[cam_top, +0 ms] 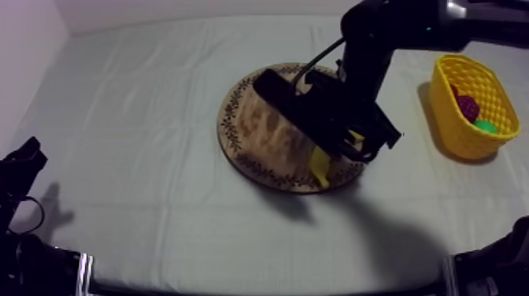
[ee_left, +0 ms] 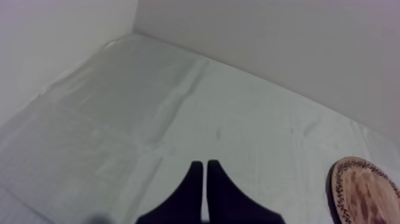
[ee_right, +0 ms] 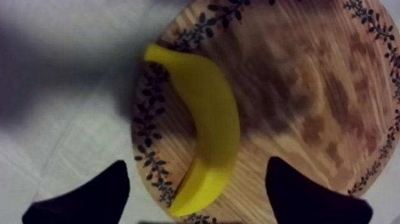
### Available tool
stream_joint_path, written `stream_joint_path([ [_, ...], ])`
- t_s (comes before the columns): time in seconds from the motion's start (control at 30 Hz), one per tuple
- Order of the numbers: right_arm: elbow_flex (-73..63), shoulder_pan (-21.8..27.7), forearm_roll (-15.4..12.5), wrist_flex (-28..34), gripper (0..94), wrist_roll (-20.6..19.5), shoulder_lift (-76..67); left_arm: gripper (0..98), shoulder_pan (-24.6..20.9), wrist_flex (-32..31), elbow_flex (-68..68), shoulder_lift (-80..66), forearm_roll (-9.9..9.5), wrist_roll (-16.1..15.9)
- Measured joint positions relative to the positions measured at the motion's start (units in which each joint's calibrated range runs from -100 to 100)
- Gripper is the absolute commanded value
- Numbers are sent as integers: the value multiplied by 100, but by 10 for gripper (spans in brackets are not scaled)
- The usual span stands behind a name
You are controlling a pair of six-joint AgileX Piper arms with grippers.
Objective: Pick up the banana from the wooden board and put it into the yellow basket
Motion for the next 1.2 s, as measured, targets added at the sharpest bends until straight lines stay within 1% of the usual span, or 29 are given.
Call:
stream_joint_path([
  [0.27,-192,69,107,-495,646,-139,692,1,0,0,0,0,0,0],
  [0.33,-217,79,167,-580,635,-167,819,1,0,0,0,0,0,0],
  [0.4,-242,79,161,-659,615,-211,920,1,0,0,0,0,0,0],
  [0.8,-164,-20,135,-814,315,-491,1109,1,0,0,0,0,0,0],
  [0.93,-64,-36,135,-979,230,-586,1129,1,0,0,0,0,0,0],
  [1.03,-14,-39,152,-1095,184,-648,1129,1,0,0,0,0,0,0],
  [1.2,-5,-31,163,-1131,169,-701,1129,1,0,0,0,0,0,0],
])
